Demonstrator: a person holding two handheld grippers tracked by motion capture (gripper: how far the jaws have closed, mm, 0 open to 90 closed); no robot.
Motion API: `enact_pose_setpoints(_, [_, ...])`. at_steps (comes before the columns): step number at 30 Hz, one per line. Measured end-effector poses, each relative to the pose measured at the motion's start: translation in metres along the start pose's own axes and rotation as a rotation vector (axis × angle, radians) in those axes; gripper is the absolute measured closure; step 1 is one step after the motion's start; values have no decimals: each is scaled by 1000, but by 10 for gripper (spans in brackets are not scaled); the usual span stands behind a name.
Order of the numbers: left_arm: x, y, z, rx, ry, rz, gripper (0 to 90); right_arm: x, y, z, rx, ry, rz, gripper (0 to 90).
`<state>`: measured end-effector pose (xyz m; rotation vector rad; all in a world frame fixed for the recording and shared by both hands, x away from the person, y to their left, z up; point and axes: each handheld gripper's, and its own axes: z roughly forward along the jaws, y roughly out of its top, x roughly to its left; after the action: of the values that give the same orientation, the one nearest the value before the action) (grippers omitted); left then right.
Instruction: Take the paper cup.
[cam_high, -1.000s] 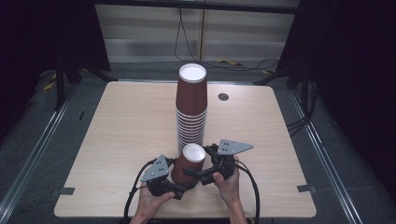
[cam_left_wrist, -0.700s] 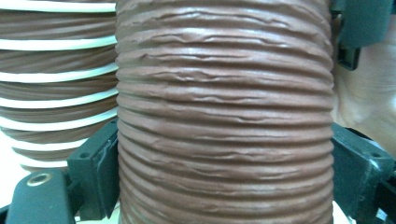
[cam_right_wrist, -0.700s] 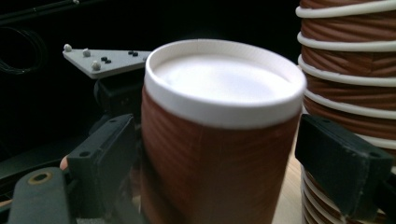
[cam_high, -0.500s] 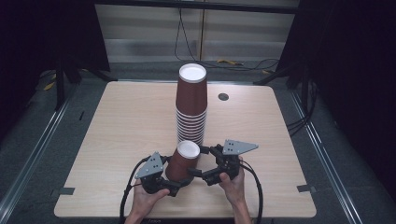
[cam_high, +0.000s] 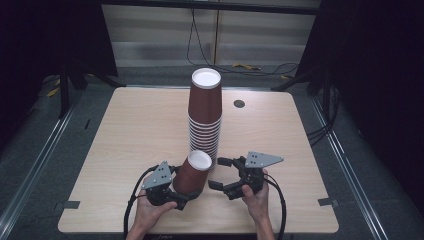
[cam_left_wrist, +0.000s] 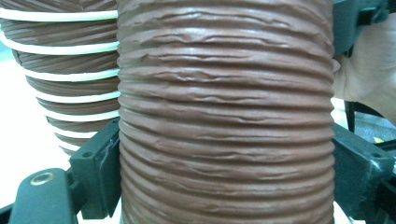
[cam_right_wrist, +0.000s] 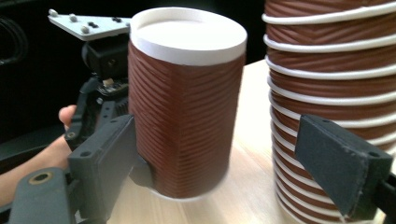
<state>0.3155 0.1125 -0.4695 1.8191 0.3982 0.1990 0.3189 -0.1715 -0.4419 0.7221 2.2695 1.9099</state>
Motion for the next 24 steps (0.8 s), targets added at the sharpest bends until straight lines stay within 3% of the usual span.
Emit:
enact_pose_setpoints(10, [4,2,-1,62,-22,16,134,-2,-5,-13,10,-90,-7,131])
enact_pose_setpoints(20, [5,10,-6,142,-5,70,137,0,-11,-17,48,-97,-49,147])
enact_pose_setpoints(24, [7,11,-7,163,-10,71,138,0,-14,-19,62,-106,-57,147])
